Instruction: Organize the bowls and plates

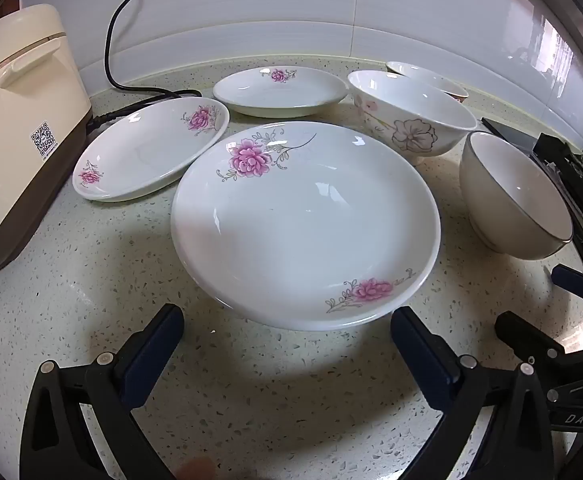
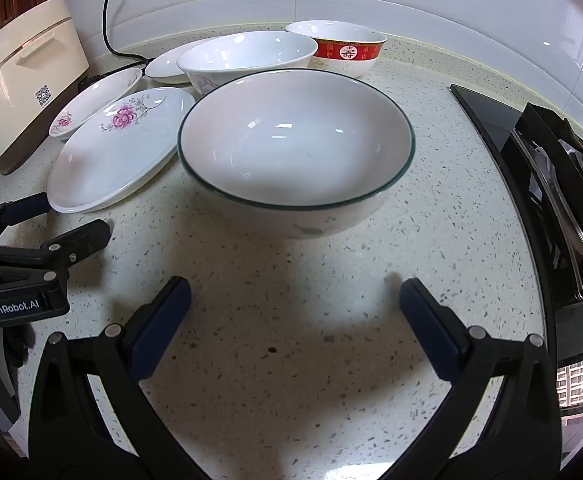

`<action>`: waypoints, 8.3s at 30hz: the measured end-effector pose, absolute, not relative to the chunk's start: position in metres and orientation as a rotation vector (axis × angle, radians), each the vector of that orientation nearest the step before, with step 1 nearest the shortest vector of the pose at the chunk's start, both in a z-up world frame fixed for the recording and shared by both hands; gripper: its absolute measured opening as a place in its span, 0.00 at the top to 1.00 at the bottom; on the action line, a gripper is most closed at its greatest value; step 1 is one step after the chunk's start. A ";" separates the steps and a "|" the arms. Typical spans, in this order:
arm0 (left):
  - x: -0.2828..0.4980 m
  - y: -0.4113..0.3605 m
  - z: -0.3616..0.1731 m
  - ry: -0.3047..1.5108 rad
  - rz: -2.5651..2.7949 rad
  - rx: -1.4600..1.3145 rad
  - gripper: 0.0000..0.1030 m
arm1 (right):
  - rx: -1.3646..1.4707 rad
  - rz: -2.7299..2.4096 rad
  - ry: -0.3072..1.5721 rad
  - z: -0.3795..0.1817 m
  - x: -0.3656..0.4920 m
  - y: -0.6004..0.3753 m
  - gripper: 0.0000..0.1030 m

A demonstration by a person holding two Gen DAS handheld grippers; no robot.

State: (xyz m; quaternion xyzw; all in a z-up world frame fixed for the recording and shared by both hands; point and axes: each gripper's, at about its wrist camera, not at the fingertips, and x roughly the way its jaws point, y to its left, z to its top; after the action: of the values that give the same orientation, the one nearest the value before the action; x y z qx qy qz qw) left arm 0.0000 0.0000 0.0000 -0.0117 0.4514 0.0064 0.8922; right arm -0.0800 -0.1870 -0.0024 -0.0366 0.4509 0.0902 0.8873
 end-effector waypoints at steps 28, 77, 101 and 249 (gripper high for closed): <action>0.000 0.000 0.000 0.937 0.013 -0.025 0.00 | -0.077 0.187 0.937 -0.003 -0.080 -0.187 0.00; 0.000 0.000 0.000 0.937 0.013 -0.025 0.00 | -0.076 0.187 0.937 -0.002 -0.080 -0.187 0.00; 0.000 0.000 0.000 0.937 0.013 -0.025 0.00 | -0.076 0.187 0.938 -0.002 -0.080 -0.187 0.00; -0.174 0.252 0.023 0.695 0.402 -0.393 0.21 | 0.100 0.834 0.872 0.023 -0.139 0.068 0.34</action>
State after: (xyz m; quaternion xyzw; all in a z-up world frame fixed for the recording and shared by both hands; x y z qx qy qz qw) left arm -0.1738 0.2515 0.0229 -0.1900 0.3360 0.1943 0.9018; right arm -0.1387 0.0681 0.0230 0.0468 0.4098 0.3921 0.8223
